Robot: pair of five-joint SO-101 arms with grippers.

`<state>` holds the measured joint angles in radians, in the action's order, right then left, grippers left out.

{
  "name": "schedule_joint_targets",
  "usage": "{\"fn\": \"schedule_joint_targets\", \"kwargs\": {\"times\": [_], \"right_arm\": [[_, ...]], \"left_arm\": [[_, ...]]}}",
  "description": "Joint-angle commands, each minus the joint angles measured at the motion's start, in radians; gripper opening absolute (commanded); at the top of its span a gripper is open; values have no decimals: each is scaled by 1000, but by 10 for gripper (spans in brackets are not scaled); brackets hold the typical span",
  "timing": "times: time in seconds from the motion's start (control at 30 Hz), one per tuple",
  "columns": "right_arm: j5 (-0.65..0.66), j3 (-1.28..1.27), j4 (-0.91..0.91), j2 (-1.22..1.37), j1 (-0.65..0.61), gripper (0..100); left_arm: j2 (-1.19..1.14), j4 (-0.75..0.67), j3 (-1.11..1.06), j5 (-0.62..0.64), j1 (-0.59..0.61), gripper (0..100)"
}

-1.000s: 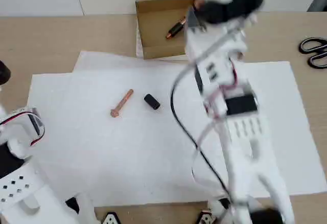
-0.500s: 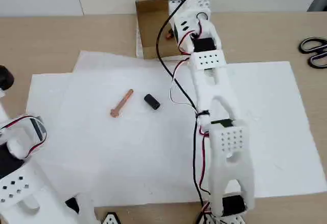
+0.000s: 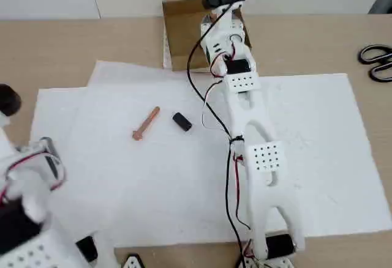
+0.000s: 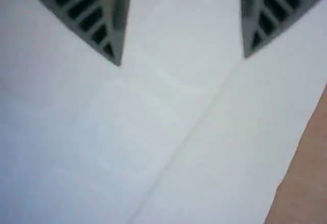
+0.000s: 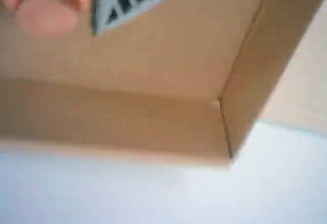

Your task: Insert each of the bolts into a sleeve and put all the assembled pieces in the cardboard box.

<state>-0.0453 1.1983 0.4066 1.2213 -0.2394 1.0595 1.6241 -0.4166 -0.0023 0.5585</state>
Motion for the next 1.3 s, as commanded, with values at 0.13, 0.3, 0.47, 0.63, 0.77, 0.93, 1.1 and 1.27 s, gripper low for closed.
{"fn": "schedule_joint_targets", "kwargs": {"times": [0.13, 0.3, 0.47, 0.63, 0.77, 0.93, 1.1, 1.27], "right_arm": [[11, 167, 31, -25, 8, 248], [11, 430, 225, -25, 8, 248], [9, 488, 440, -119, 19, 248], [5, 483, 773, -394, 28, 248], [5, 483, 1081, -578, 28, 248], [5, 477, 1319, -794, 62, 248], [5, 477, 1323, -940, 173, 248], [9, 477, 1326, -1073, 228, 248]], "left_arm": [[100, 17, 21, 2, -68, 145], [106, 15, 16, 3, -68, 145], [106, 11, 18, 3, -68, 145], [107, 12, 18, 2, -68, 145], [107, 14, 18, 2, -68, 145], [107, 14, 18, 0, -68, 145], [107, 15, 18, 0, -68, 145], [107, 15, 18, 0, -68, 145]]}}
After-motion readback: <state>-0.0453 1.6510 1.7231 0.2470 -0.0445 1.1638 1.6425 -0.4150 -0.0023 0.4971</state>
